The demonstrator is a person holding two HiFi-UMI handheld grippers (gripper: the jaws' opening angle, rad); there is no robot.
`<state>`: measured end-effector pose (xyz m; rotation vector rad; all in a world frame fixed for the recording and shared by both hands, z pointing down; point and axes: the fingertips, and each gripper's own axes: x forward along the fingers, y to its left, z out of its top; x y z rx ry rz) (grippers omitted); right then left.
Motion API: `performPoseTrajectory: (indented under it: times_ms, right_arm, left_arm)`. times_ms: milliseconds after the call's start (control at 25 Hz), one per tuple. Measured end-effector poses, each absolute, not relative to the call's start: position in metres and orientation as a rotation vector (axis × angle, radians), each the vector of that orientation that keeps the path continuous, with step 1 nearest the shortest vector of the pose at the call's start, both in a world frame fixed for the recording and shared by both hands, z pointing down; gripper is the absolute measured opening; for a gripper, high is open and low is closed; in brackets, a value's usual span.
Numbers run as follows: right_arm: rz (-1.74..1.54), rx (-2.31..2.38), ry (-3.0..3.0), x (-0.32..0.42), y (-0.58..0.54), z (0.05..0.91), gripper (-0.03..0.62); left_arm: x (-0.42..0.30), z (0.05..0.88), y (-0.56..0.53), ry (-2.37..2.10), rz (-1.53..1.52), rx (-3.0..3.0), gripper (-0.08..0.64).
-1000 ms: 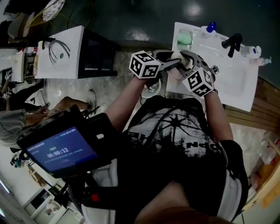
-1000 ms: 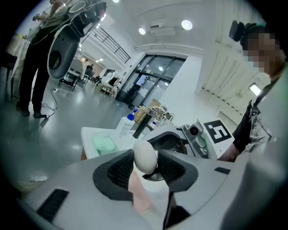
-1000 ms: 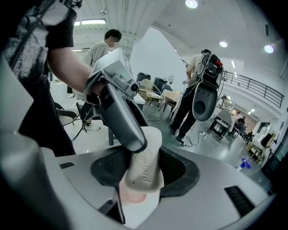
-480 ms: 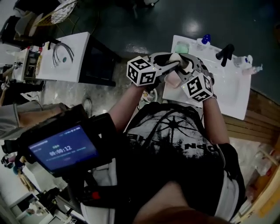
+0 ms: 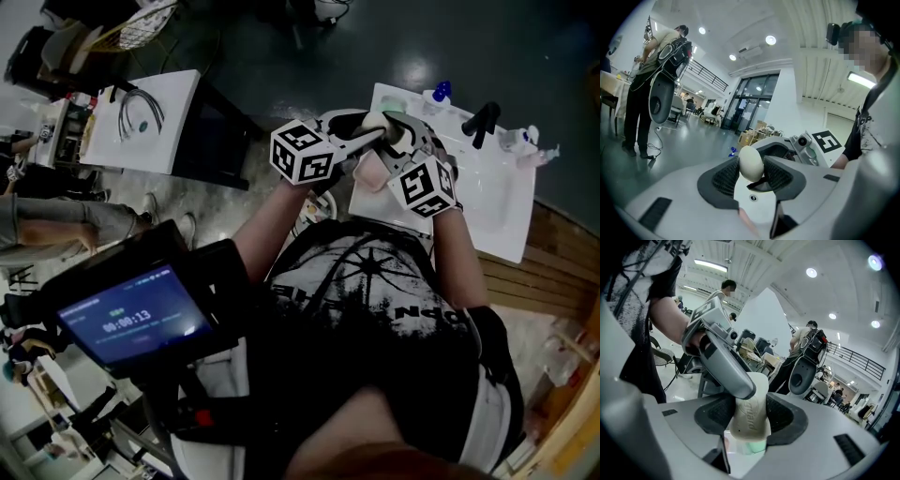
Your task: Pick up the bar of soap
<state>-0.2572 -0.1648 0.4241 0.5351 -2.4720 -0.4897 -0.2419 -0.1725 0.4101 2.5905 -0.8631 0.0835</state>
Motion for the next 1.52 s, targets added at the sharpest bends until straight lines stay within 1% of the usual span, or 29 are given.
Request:
performPoseTrajectory:
  times_ms: [640, 1120, 1520]
  right_arm:
    - [-0.468, 0.582, -2.460, -0.253, -0.170, 0.429, 0.210]
    - [-0.439, 0.675, -2.419, -0.222, -0.164, 0.424, 0.210]
    - [-0.409, 0.769, -2.368, -0.172, -0.165, 0.414, 0.210]
  left_arm:
    - [-0.237, 0.416, -0.178, -0.814, 0.097, 2.600, 0.169]
    - [-0.206, 0.410, -0.170, -0.705, 0.114, 2.637, 0.169]
    - [-0.156, 0.401, -0.170, -0.582, 0.131, 2.663, 0.169]
